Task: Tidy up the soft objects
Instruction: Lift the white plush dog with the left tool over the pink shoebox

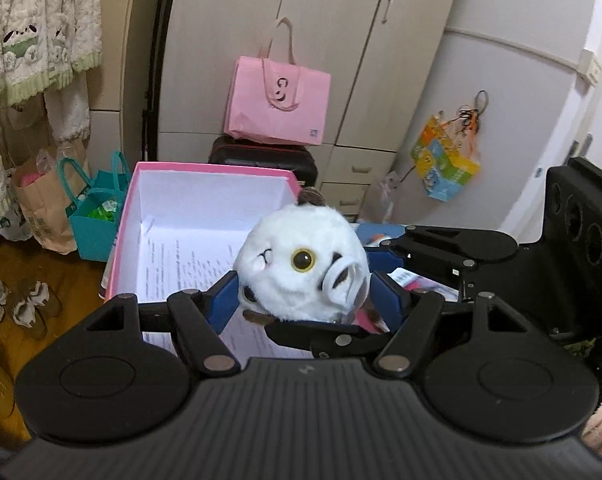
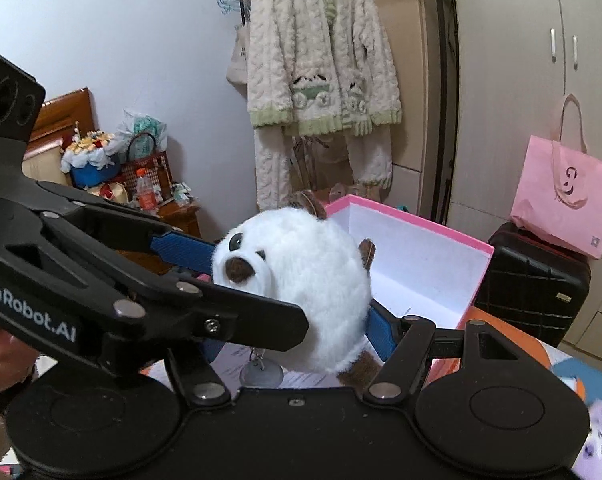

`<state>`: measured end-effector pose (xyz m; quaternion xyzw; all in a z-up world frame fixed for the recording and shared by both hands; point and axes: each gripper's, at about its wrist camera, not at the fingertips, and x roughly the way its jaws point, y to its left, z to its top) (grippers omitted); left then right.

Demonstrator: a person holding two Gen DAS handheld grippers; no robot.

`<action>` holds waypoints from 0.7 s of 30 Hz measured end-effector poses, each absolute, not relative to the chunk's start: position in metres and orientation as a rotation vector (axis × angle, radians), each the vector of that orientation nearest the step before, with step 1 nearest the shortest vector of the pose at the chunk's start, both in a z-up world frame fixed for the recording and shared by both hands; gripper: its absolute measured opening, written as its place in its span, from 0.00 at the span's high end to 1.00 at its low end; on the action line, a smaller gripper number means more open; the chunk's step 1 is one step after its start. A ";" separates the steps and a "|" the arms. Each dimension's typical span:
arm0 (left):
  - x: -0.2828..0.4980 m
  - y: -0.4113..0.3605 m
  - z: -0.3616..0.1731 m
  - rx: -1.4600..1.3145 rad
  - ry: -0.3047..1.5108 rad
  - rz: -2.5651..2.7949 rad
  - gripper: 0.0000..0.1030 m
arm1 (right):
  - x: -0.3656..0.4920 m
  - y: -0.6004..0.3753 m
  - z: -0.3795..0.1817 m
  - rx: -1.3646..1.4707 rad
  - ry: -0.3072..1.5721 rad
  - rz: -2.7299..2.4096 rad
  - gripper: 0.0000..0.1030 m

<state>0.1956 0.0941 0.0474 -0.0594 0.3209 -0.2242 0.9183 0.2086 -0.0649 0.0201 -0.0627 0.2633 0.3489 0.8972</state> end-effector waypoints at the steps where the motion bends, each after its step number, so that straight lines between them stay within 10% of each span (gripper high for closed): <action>1: 0.203 0.095 0.043 -0.128 0.669 -0.458 0.33 | 0.217 -0.063 0.016 -0.130 0.557 0.722 0.28; 21: 0.277 0.111 -0.017 -0.165 0.865 -0.387 0.34 | 0.284 -0.013 -0.033 -0.404 0.757 0.764 0.28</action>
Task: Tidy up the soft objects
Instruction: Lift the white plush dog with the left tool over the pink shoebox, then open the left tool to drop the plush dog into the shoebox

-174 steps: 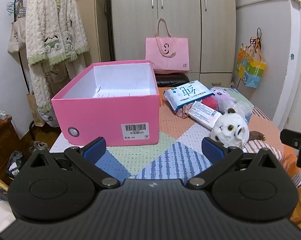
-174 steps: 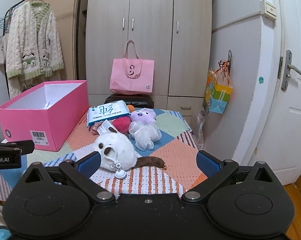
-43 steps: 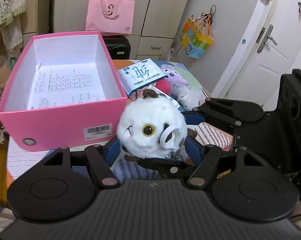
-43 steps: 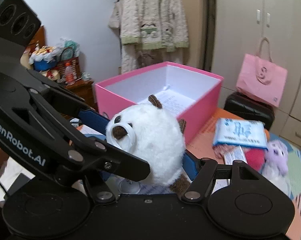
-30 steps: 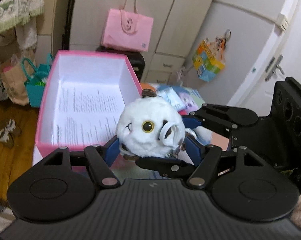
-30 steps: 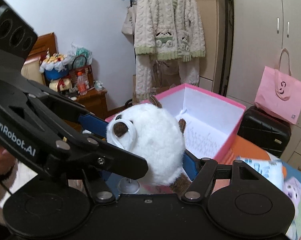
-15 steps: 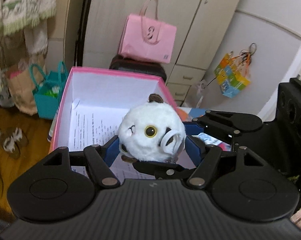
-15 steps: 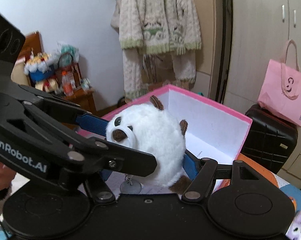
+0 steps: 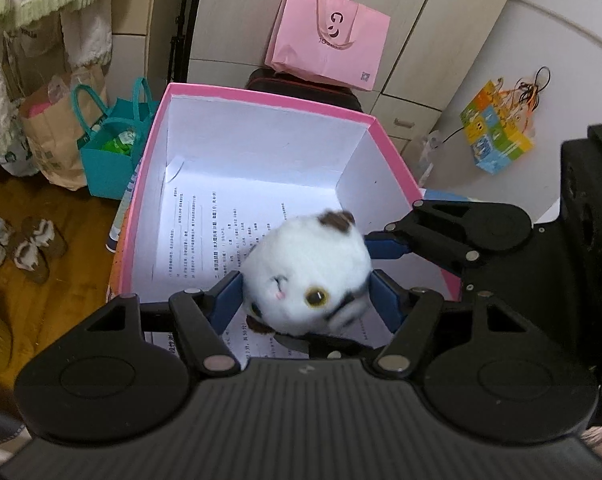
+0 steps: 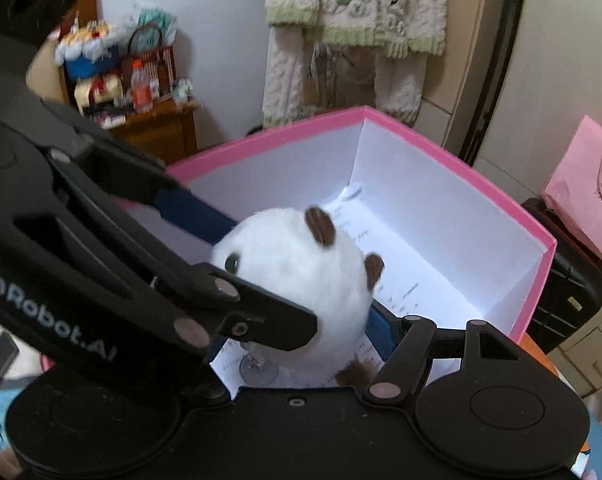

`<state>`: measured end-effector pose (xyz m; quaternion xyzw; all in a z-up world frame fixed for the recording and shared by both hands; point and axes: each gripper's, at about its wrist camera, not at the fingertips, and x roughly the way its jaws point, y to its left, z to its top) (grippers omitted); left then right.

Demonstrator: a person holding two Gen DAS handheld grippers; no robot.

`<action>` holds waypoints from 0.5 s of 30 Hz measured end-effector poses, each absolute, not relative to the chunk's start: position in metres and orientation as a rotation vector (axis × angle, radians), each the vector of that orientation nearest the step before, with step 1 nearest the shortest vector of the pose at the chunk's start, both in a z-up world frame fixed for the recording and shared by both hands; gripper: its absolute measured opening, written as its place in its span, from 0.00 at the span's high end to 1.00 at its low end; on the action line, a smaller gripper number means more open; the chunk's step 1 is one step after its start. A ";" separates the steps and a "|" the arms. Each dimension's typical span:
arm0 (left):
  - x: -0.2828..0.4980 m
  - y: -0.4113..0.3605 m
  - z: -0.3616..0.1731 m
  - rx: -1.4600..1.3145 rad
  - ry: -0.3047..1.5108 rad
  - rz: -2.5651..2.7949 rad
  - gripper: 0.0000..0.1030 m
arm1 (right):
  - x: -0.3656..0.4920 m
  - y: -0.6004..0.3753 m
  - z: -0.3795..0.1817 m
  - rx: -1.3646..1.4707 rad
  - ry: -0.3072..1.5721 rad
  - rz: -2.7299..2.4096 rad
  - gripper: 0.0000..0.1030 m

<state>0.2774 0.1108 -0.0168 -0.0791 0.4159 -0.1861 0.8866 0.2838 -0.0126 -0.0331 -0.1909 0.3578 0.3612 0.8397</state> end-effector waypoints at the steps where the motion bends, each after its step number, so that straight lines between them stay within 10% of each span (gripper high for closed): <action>1: 0.277 0.109 -0.017 -0.164 0.862 -0.382 0.34 | 0.285 -0.012 -0.033 -0.409 0.766 0.758 0.28; 15: 0.258 0.104 -0.001 -0.107 0.779 -0.373 0.32 | 0.267 -0.018 -0.018 -0.442 0.720 0.733 0.16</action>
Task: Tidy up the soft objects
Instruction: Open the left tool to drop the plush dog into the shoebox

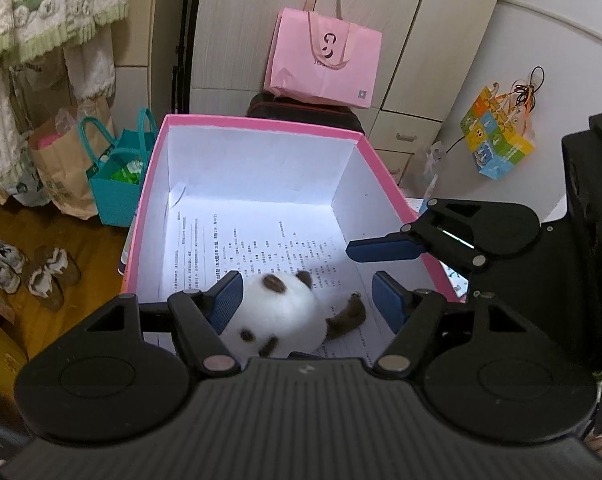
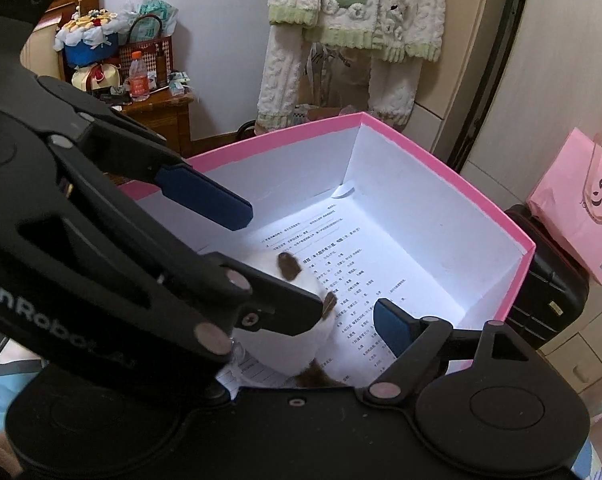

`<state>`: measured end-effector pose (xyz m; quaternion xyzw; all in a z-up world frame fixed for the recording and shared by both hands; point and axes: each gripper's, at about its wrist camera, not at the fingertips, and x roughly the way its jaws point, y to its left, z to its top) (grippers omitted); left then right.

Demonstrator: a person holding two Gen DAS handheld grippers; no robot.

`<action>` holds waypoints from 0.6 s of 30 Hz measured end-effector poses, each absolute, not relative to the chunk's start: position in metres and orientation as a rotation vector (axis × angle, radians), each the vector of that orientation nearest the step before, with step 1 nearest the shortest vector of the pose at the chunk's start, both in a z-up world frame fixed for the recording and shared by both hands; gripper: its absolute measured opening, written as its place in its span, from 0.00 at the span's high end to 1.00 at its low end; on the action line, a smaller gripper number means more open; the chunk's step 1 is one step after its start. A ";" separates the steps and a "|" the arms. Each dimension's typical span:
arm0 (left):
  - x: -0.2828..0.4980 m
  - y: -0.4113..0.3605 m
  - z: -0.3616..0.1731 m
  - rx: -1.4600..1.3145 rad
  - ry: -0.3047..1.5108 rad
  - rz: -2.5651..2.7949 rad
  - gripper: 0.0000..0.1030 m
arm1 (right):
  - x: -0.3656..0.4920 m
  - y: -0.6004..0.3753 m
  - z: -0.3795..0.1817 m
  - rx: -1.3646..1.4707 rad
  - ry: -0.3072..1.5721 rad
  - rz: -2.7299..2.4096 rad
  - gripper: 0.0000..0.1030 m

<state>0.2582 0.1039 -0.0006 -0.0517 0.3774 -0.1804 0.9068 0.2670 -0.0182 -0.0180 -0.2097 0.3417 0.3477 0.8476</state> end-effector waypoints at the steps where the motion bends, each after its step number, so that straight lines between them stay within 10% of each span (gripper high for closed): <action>1: 0.255 0.103 0.002 -0.102 0.776 -0.378 0.32 | 0.265 -0.021 -0.017 -0.436 0.716 0.731 0.16; 18: 0.189 0.090 0.045 -0.020 0.698 -0.412 0.29 | 0.205 -0.056 0.021 -0.383 0.619 0.696 0.16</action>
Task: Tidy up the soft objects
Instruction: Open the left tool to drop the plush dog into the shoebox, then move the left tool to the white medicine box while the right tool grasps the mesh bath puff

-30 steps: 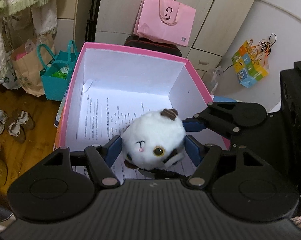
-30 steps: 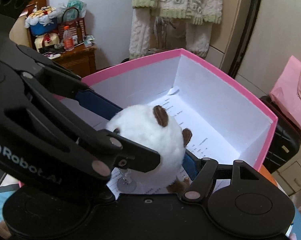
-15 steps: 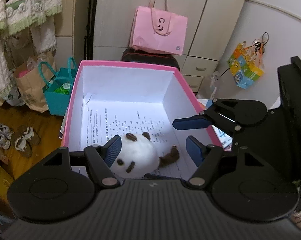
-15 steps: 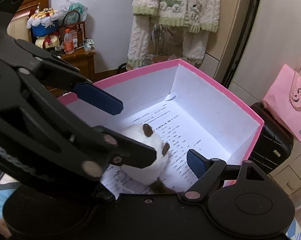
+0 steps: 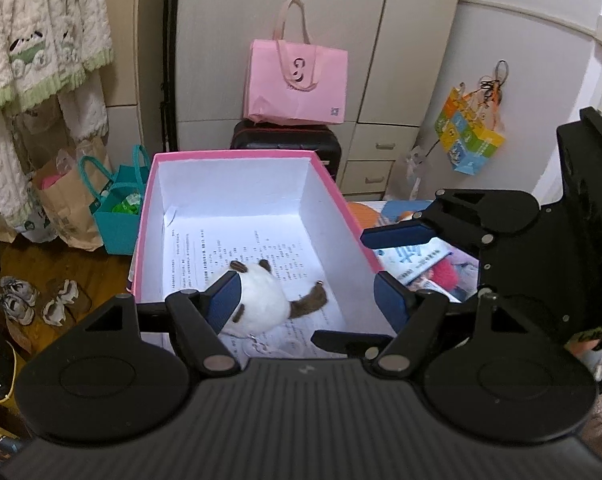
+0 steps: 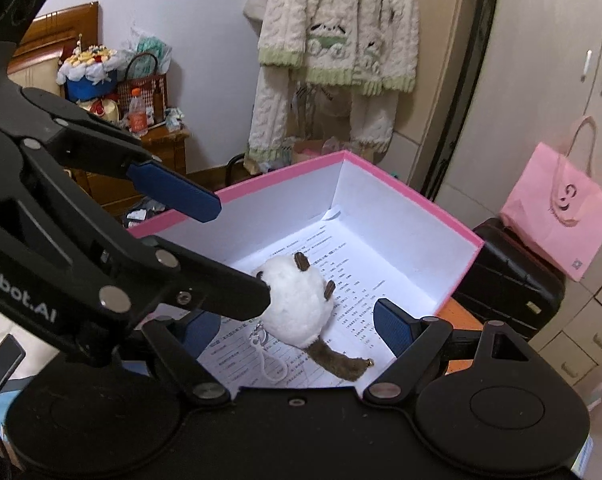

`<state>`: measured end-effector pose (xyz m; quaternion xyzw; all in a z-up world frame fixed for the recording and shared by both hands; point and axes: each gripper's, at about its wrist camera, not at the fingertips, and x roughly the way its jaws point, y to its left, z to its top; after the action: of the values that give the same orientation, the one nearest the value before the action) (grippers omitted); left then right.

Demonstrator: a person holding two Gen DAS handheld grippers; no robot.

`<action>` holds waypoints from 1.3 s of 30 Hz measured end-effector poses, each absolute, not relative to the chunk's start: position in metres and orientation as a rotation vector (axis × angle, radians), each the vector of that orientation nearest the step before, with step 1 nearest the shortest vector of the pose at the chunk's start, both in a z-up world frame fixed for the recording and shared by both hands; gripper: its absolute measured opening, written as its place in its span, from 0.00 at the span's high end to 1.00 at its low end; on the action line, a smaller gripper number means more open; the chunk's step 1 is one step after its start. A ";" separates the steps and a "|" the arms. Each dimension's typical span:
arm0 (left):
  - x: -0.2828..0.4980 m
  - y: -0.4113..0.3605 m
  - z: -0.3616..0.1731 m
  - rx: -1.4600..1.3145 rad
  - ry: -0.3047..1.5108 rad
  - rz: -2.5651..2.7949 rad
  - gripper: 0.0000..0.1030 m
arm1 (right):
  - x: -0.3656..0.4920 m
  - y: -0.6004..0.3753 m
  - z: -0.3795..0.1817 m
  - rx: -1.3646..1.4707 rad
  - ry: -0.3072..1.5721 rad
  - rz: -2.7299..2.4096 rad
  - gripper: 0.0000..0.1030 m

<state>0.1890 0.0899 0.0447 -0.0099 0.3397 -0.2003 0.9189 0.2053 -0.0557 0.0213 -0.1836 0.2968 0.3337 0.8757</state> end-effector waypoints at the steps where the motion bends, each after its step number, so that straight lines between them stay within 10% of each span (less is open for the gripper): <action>1: 0.184 0.088 0.047 -0.017 0.695 -0.419 0.29 | 0.200 -0.058 0.025 -0.384 0.609 0.690 0.16; 39: 0.093 -0.023 0.030 0.190 0.692 -0.718 0.26 | 0.049 -0.245 0.020 -0.278 0.495 0.392 0.15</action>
<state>0.0931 -0.0227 0.0300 0.0911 0.3315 -0.3440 0.8738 0.0495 -0.2451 0.0199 -0.1362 0.2428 0.1920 0.9411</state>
